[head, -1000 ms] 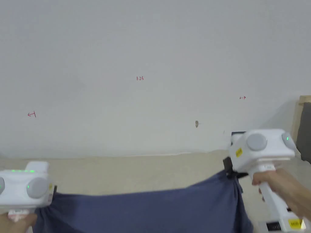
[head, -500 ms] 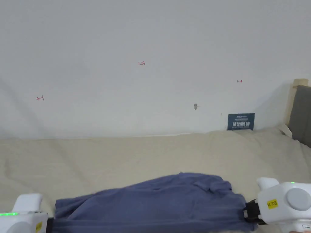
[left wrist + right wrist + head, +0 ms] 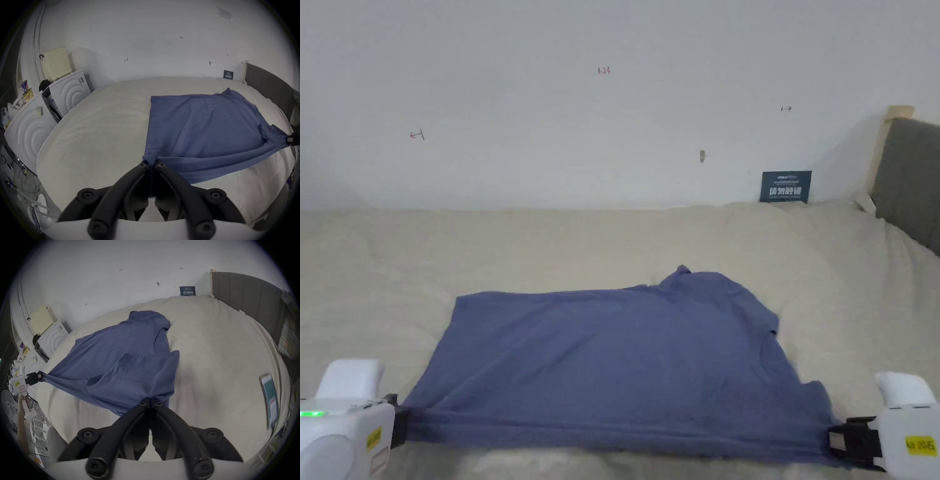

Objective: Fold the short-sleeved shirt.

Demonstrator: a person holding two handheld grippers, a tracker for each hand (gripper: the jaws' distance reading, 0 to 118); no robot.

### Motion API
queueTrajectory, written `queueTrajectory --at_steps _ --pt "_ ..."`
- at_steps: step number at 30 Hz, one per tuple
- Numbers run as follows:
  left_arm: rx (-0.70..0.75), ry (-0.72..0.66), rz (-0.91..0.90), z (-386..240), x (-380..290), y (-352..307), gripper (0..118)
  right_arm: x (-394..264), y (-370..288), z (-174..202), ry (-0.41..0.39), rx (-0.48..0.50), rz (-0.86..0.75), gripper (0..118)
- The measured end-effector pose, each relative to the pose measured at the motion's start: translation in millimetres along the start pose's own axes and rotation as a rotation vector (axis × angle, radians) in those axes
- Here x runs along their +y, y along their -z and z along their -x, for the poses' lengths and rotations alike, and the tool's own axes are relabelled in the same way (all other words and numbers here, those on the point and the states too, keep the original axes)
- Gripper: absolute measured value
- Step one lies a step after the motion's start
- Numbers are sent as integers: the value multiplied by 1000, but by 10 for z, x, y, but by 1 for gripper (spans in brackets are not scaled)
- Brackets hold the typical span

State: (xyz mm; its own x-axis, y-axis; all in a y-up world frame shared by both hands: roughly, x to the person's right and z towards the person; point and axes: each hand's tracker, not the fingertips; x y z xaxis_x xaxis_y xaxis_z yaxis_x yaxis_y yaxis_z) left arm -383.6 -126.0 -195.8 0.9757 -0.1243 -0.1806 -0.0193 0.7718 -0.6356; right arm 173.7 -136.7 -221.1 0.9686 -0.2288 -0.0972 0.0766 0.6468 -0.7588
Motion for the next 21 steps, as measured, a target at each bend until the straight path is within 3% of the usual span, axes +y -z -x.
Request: queueTrajectory --at_steps 7,12,13,14,15,16,17,18,19,21 --pt "10 13 36 -8 -647 -219 4 -692 -149 -85 35 -3 48 0" --pt "-18 -28 47 20 -819 -215 4 -717 -116 -132 45 5 40 1" --pt "-18 -35 49 22 -823 -201 4 -701 -107 -143 45 3 33 3" --pt "-22 -41 52 24 -819 -191 5 -686 -109 -140 38 2 28 18" --pt "-30 -50 50 17 -819 -190 14 -678 -127 -121 31 -3 20 42" --pt "-28 -66 48 19 -809 -193 35 -683 -140 -104 18 -33 8 69" --pt "-26 -76 46 30 -794 -199 78 -693 -163 -75 10 -55 -11 90" --pt "-36 -81 50 45 -780 -209 104 -707 -210 -46 -2 -61 -31 90" --pt "-45 -88 54 49 -772 -254 112 -715 -283 -12 -32 -65 -66 90" --pt "-61 -84 11 57 -773 -408 112 -748 -417 51 -52 -64 -114 90"
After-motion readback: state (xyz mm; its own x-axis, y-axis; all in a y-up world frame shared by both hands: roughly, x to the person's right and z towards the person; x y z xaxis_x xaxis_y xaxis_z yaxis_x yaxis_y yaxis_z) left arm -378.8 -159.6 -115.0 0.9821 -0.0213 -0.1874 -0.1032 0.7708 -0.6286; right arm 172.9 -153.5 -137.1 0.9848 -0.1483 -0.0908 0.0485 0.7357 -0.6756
